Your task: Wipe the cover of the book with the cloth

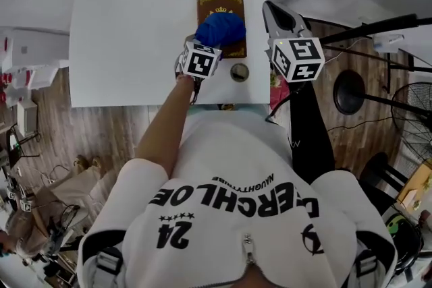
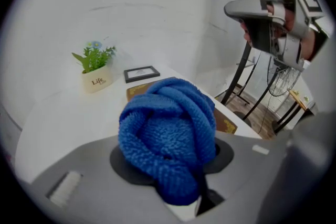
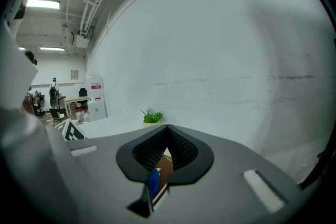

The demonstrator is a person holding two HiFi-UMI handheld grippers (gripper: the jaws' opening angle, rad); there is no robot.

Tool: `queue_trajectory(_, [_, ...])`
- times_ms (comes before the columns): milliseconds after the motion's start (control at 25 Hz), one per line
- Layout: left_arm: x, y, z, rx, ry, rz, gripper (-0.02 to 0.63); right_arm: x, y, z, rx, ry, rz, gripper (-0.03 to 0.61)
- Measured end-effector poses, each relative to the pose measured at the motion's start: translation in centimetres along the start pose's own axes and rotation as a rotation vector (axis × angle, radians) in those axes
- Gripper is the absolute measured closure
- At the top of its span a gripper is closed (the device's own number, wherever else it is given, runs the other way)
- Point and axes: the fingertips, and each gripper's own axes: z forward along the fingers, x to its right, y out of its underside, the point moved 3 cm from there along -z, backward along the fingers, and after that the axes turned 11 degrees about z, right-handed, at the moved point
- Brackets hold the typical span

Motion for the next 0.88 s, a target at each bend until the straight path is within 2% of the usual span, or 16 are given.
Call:
queue_trajectory(280, [-3.7, 3.2, -2.7, -0.036, -0.110, -0.096, 0.377, -1.2, 0.2, 1.3, -0.010, -0.068, -0.008, 0.577])
queue_trajectory(480, [-4.0, 3.3, -3.1, -0.033, -0.127, -0.116, 0.377, -1.6, 0.2, 1.5, -0.005, -0.081, -0.006, 0.577])
queue_trajectory(560, [-3.7, 2.5, -3.3, 0.002, -0.118, -0.110, 0.377, -1.5, 0.2, 1.5, -0.005, -0.080, -0.006, 0.577])
queue_trajectory(680, [-2.7, 0.4, -3.6, 0.064, -0.090, -0.056, 0.377, -1.1, 0.4, 1.2, -0.007, -0.068, -0.003, 0.577])
queue_trajectory(880, [1.2, -3.9, -3.2, 0.146, 0.001, -0.012, 0.377, -0.5, 0.5, 0.3, -0.010, -0.048, -0.003, 0.577])
